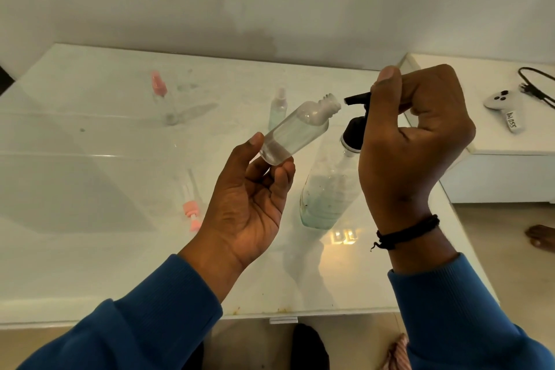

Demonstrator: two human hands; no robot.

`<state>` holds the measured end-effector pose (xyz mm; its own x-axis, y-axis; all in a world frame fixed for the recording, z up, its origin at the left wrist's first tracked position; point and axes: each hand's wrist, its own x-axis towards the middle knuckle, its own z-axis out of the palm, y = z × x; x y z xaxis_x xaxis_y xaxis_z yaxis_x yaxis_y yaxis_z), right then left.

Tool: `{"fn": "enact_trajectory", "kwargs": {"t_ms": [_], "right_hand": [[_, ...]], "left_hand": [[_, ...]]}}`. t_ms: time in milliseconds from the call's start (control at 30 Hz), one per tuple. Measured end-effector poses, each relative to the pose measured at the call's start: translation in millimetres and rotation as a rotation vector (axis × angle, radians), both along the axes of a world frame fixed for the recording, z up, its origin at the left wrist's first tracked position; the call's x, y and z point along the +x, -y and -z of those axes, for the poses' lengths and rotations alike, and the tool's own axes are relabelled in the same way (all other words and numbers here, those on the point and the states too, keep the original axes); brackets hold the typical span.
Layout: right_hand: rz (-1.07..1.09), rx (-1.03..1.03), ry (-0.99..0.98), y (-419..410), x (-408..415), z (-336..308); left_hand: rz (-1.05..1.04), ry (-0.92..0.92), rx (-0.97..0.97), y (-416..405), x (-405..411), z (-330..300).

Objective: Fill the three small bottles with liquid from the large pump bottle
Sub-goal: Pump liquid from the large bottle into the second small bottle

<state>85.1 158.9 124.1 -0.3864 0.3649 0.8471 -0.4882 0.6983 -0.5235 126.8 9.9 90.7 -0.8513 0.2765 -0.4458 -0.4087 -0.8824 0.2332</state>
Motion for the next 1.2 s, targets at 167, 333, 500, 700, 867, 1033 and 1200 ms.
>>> {"fn": "enact_trajectory", "kwargs": {"t_ms": [167,333,500,700,867,1033,1200], "right_hand": [[-0.017,0.079,0.029,9,5,-12],[0.035,0.193,0.163,19,12,-23],[0.016,0.277,0.266,29,19,-29],[0.019,0.347,0.303,36,20,-34],[-0.031,0.287,0.346,41,21,-41],[-0.044,0.266,0.281,49,22,-50],[0.016,0.375,0.217,64,25,-50]], "left_hand": [[-0.009,0.012,0.03,4,0,1],[-0.024,0.007,0.077,8,-1,0],[-0.021,-0.005,0.091,11,-1,-2],[-0.01,-0.024,0.098,9,1,-5],[0.001,-0.07,0.087,9,1,-7],[0.021,-0.249,-0.328,16,3,-18],[-0.224,-0.608,-1.251,36,7,-15]]}}
